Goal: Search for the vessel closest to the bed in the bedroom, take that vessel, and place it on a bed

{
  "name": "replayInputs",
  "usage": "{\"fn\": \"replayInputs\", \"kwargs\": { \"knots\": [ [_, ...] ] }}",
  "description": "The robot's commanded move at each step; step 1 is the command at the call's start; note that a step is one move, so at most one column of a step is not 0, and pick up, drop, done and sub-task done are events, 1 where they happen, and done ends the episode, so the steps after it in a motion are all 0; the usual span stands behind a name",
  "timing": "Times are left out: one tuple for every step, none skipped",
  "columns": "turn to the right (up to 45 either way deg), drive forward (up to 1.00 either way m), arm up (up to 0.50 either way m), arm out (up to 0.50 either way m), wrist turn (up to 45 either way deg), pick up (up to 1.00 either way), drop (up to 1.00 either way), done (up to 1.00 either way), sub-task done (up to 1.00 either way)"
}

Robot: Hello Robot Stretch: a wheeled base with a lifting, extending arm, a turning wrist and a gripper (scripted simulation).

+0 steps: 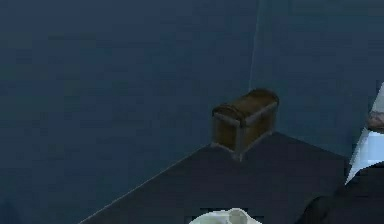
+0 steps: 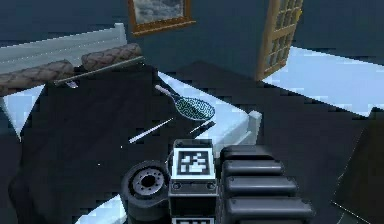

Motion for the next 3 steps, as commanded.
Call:
{"fn": "replayInputs", "kwargs": {
  "knots": [
    [-6.0, 0.0, 0.0, 0.0, 0.0, 0.0, 0.0, 0.0, 0.0],
    [0.0, 0.5, 0.0, 0.0, 0.0, 0.0, 0.0, 0.0, 0.0],
    [45.0, 0.0, 0.0, 0.0, 0.0, 0.0, 0.0, 0.0, 0.0]
  ]
}}
